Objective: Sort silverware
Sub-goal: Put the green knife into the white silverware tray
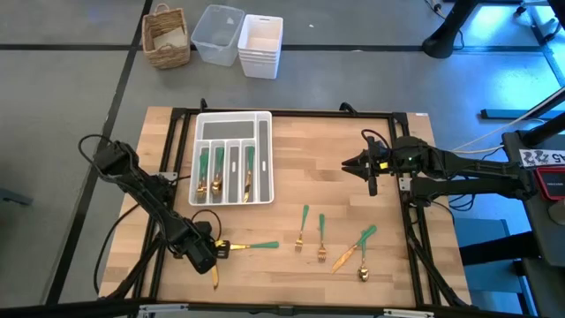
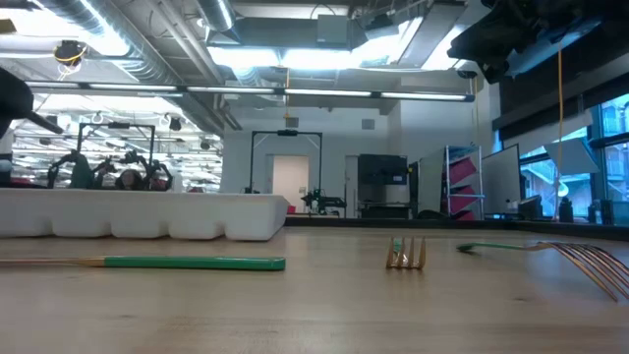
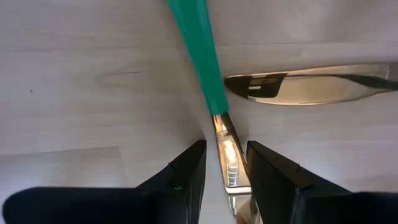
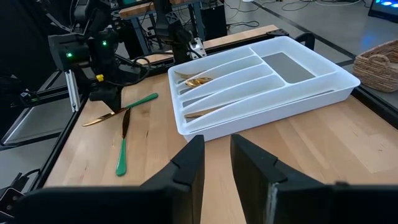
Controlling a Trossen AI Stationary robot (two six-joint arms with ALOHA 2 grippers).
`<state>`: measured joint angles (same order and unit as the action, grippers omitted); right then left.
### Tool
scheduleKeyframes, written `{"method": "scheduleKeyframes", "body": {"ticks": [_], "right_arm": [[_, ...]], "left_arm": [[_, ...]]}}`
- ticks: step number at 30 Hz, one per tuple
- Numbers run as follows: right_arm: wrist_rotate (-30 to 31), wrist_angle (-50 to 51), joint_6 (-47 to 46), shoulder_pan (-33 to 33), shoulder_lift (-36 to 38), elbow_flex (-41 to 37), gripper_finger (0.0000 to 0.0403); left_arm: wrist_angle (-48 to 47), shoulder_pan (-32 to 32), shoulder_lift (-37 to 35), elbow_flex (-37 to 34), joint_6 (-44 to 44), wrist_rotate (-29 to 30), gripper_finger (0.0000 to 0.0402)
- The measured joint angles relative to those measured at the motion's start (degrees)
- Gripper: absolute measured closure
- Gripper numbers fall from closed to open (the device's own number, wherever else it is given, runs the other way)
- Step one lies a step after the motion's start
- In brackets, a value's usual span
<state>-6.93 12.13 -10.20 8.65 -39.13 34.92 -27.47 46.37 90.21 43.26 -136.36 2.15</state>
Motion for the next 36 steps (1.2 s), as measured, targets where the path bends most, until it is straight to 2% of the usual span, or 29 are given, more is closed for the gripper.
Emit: {"method": "scheduleKeyframes", "body": {"ticks": [11, 21, 28, 36], "right_arm": [[0.0, 0.0, 0.0, 0.0, 0.0, 0.0, 0.0322], [0.1, 0.0, 0.0, 0.0, -0.1, 0.0, 0.0322], [0.1, 0.0, 0.0, 0.0, -0.1, 0.0, 0.0322], [0.1, 0.1, 0.0, 0.0, -0.1, 0.0, 0.0322]], "left_arm": [[-2.7, -2.2, 0.1, 0.1, 0.3, -1.1, 0.0290], [-6.4, -2.3, 0.1, 1.7, 0.2, 2.3, 0.0290], [-10.3, -2.6, 0.1, 1.8, 0.5, 2.0, 0.0290], [-13.3, -2.6, 0.0, 1.8, 3.1, -3.2, 0.0290]]}}
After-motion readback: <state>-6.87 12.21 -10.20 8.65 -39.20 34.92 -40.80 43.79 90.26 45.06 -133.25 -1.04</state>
